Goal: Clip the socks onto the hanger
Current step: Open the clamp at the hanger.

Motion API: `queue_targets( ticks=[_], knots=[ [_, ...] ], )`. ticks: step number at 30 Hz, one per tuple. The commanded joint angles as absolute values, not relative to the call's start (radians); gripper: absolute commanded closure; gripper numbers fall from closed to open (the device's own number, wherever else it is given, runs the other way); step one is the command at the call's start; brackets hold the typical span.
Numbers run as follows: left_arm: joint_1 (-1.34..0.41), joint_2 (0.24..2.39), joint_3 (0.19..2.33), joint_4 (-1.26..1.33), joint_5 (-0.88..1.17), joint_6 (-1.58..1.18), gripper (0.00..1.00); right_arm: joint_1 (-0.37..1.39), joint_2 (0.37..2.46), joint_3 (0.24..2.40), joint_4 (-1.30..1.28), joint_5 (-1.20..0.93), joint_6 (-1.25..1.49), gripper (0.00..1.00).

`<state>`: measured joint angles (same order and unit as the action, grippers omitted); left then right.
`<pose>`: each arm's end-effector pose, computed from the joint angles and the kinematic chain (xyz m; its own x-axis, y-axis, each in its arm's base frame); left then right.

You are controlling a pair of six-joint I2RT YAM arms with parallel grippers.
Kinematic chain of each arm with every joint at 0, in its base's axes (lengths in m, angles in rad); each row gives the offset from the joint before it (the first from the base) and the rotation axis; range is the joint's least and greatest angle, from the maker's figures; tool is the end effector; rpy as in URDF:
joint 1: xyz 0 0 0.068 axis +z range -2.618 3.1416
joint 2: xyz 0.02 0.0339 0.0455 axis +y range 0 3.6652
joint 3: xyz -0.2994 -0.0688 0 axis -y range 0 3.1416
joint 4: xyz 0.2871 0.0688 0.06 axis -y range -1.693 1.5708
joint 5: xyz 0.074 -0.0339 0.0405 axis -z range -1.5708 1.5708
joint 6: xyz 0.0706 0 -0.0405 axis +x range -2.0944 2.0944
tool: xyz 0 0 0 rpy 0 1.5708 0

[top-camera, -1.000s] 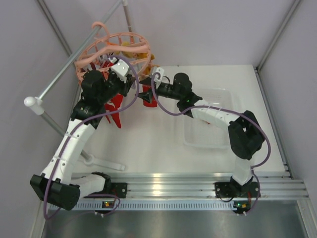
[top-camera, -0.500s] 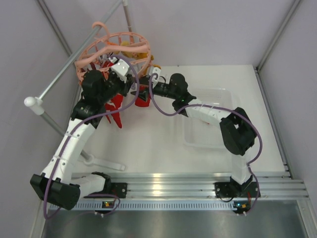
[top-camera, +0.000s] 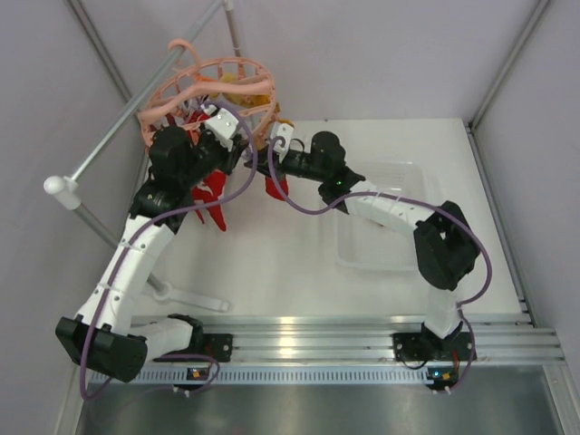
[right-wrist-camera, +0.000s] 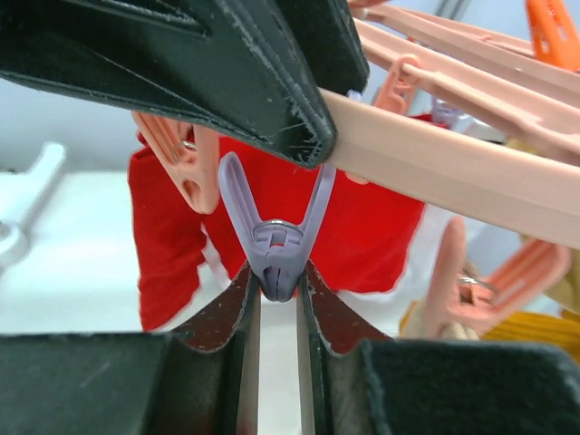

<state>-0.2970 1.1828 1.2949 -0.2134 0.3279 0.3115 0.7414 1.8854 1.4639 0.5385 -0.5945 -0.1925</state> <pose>0.3045 -0.1170 0.4681 0.0868 0.2769 -0.9570 0.5850 0.7634 0.2739 0.3647 0.3876 0.3510 0.2700 0.0324 -0.9623 -0.9353 0.2461 -0.2542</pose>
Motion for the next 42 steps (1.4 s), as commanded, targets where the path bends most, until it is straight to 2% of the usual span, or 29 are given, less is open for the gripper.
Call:
queue_targets(
  ticks=[1,5,10,22,27,32,42],
  knots=[
    [-0.293,1.175,1.351,-0.225,0.363,0.402,0.68,0.735,1.769,1.486,0.425,-0.519,-0.309,1.00],
    [-0.293,1.158,1.374,-0.271,0.461,0.526,0.63,0.732,1.712,1.502,0.310,-0.476,-0.396,1.00],
    [-0.293,1.112,1.342,-0.336,0.570,0.808,0.59,0.730,1.661,1.503,0.187,-0.433,-0.504,1.00],
    [-0.295,1.058,1.244,-0.423,0.796,1.446,0.60,0.727,1.603,1.514,0.077,-0.383,-0.618,1.00],
    [-0.317,1.086,1.240,-0.400,0.749,1.554,0.55,0.727,1.605,1.537,0.052,-0.388,-0.621,1.00],
    [-0.370,1.088,1.181,-0.264,0.666,1.635,0.53,0.727,1.605,1.551,0.028,-0.408,-0.606,1.00],
    [-0.426,1.147,1.172,-0.215,0.483,1.704,0.60,0.727,1.601,1.565,0.009,-0.408,-0.594,1.00]
  ],
)
